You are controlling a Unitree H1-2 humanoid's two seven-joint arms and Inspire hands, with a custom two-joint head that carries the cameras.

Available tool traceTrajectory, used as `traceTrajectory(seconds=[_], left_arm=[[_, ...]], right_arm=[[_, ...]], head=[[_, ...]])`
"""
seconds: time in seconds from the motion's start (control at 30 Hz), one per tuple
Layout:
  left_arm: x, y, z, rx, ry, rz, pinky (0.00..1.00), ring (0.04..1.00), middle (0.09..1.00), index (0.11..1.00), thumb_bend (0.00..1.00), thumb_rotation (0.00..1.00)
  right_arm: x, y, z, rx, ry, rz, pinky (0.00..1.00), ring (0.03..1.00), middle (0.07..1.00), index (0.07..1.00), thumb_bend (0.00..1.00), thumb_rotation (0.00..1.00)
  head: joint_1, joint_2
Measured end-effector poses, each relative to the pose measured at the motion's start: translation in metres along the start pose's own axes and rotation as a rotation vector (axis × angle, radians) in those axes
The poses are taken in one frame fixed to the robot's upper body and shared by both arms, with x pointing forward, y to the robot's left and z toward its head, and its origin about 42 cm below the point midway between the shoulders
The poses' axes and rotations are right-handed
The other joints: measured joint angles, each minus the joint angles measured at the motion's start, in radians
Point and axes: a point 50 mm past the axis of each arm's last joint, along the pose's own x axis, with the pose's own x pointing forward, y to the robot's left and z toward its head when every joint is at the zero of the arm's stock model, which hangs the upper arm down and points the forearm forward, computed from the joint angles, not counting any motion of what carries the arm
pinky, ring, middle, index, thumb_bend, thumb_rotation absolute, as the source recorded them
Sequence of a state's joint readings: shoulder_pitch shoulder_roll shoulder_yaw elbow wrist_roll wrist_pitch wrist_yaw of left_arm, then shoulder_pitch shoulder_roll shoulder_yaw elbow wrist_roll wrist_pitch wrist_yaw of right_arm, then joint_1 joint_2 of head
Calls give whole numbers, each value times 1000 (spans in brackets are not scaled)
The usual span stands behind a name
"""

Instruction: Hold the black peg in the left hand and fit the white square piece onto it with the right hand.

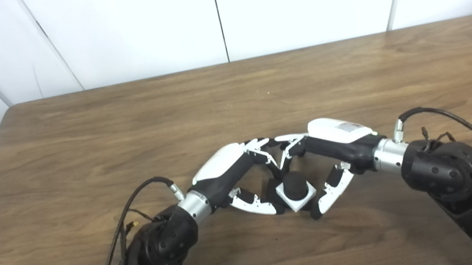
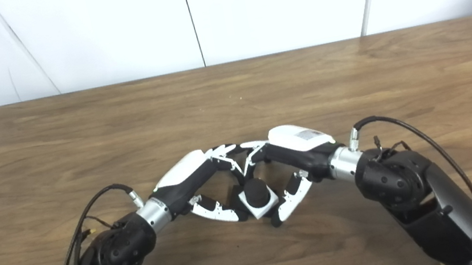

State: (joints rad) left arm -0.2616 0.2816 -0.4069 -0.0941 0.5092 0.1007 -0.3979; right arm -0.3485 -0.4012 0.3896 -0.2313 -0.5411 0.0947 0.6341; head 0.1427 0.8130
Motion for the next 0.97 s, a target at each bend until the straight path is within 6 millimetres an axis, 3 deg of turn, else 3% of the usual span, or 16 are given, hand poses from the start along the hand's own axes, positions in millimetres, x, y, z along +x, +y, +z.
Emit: traceTrajectory(seconds=[0.23,0.37,0.7,0.97], left_arm=[[0,0,0,-1,3,0,1000,1000,967,490,519,84],[0,0,0,-1,3,0,1000,1000,967,490,519,84],[-2,0,-2,-4,-2,3,1000,1000,965,490,520,82],[-5,1,-5,-4,-10,0,1000,1000,965,490,520,82]], right_arm=[[-2,-3,-3,-2,9,-6,749,889,926,871,885,235],[-7,-10,-14,8,43,-24,758,897,927,867,848,205],[-26,-37,-65,51,204,-123,700,844,881,825,788,101],[-31,-45,-100,179,240,-230,764,843,846,762,723,73]], head=[[-3,0],[-9,-2],[-78,-26],[-126,-40]])
